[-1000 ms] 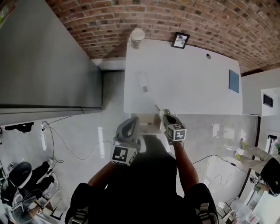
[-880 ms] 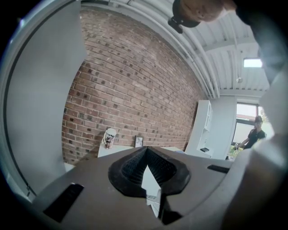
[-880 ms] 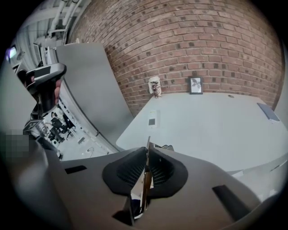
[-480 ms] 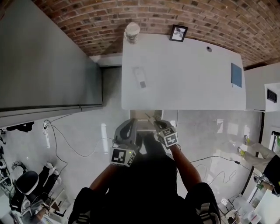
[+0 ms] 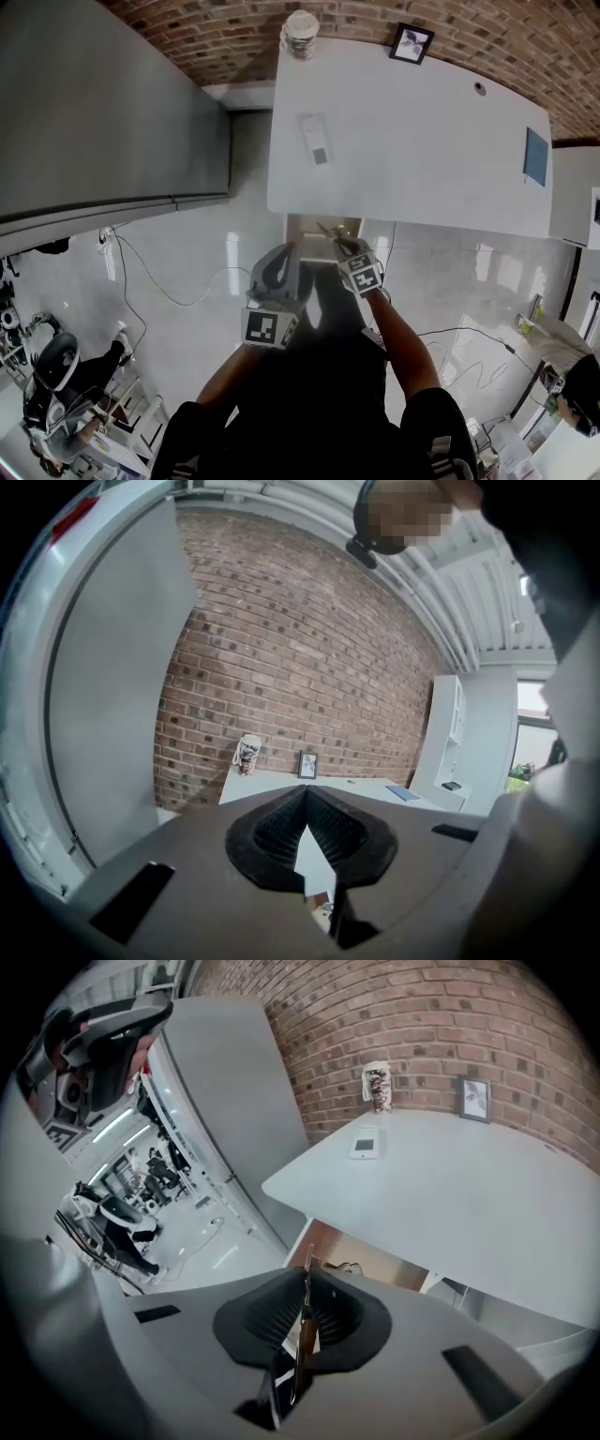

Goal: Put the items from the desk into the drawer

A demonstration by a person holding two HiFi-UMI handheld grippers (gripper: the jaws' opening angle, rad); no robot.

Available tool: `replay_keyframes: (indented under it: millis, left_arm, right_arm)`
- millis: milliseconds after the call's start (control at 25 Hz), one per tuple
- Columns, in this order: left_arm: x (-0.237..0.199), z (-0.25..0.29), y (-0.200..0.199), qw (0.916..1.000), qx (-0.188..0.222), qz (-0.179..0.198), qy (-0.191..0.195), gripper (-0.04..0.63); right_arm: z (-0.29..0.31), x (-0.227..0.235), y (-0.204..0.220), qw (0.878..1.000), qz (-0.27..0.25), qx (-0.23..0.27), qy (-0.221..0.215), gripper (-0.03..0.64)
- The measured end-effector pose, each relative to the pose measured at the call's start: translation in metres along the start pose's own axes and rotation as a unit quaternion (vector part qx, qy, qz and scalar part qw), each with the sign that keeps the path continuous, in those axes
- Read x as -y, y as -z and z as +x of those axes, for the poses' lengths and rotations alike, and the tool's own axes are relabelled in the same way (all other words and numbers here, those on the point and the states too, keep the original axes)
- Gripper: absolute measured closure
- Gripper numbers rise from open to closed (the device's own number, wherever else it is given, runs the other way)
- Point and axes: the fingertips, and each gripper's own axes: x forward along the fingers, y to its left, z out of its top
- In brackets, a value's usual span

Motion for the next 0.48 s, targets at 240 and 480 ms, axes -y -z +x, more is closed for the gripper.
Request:
replay_keyframes:
  millis: [240, 480]
  left_arm:
    - [-0.015, 0.007, 0.028, 0.9995, -0.021, -0.013, -0.017, 0.595]
    - [-0.033, 0.011, 0.055, 0.9994, -0.018, -0.012, -0.028, 0.595]
  right_arm:
    - [0.05, 0.015, 0.035, 0.999, -0.017, -0.031, 0.001, 0.598]
    - [0.092, 0.023, 0.072, 0.998, -0.019, -0.06, 0.002, 0.598]
